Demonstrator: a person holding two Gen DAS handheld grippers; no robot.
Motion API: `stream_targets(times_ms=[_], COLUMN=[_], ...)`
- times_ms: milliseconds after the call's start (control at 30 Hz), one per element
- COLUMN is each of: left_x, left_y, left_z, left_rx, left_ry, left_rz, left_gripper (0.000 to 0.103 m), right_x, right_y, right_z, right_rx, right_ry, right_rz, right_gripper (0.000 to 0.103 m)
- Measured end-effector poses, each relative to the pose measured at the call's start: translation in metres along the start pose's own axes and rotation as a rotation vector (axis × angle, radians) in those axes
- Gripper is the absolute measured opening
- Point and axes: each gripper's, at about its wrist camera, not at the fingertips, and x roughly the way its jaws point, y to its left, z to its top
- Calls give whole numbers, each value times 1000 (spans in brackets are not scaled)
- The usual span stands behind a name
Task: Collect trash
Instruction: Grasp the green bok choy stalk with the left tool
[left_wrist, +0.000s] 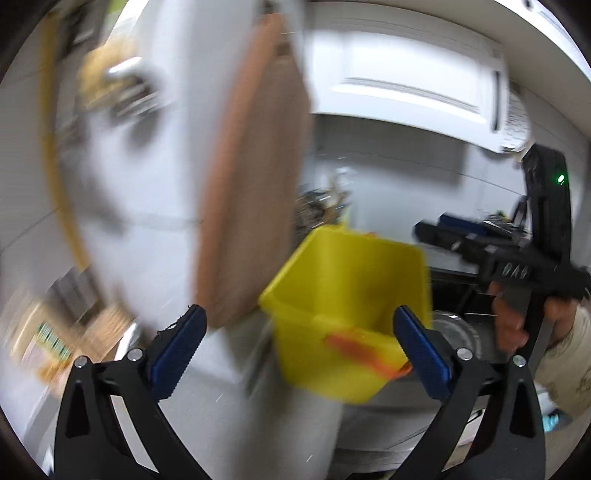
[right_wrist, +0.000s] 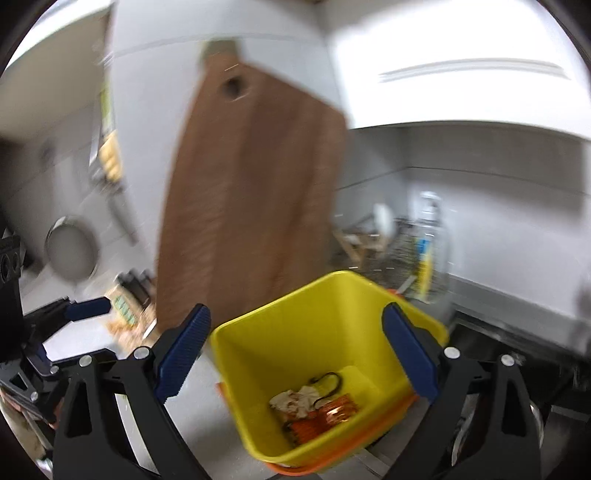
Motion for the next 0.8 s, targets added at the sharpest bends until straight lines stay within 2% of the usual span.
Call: stream_targets(times_ms=[400,500,667,733,800], left_x=[-42,-48,-47,-40,-35], left_y=[132,163,214,232,245], left_z=[-121,-152,-212,-235,-254], left_rx=[-338,-422,-581,-606,-598], left_ry=[163,193,217,237,277], left_rz=[476,572,650,694,803], left_gripper=[99,99,99,99,98], right_x=[35,40,43,44,44], right_y=[85,103,119,123,125], right_z=[-10,-16,-32,-37,-41], right_rx=[-186,-236,-289,-291,-291], right_ry=[93,134,167,187,199], right_rz=[198,252,284,302,314], right_gripper=[93,95,95,95,95])
